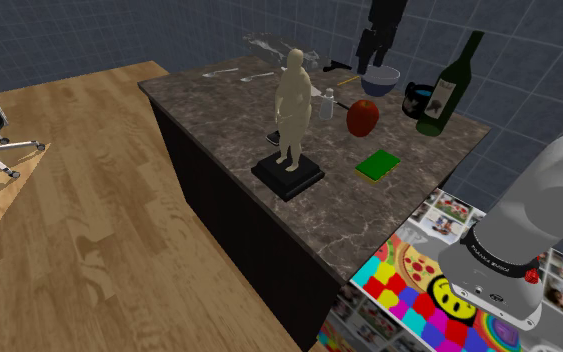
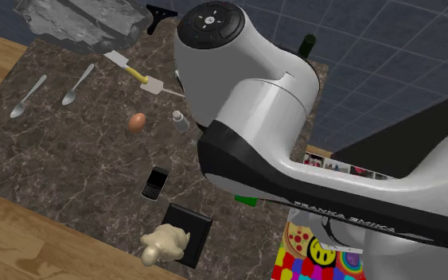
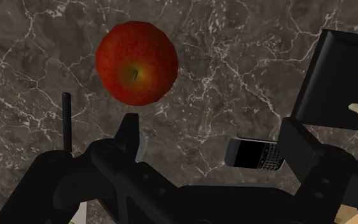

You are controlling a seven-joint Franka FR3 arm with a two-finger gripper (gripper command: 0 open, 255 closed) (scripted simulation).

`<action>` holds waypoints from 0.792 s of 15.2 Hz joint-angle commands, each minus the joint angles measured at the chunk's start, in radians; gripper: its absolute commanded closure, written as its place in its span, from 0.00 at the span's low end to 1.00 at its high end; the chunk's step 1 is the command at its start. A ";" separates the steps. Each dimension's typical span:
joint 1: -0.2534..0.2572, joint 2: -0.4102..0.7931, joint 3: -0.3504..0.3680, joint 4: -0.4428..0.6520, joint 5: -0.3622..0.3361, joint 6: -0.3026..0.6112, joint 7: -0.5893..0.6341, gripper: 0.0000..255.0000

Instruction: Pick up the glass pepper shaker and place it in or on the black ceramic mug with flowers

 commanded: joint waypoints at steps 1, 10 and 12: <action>-0.003 0.066 -0.017 0.032 0.014 0.033 -0.024 0.00; -0.033 0.411 -0.065 0.268 0.124 0.121 -0.138 0.00; -0.046 0.491 -0.067 0.337 0.152 0.125 -0.161 0.00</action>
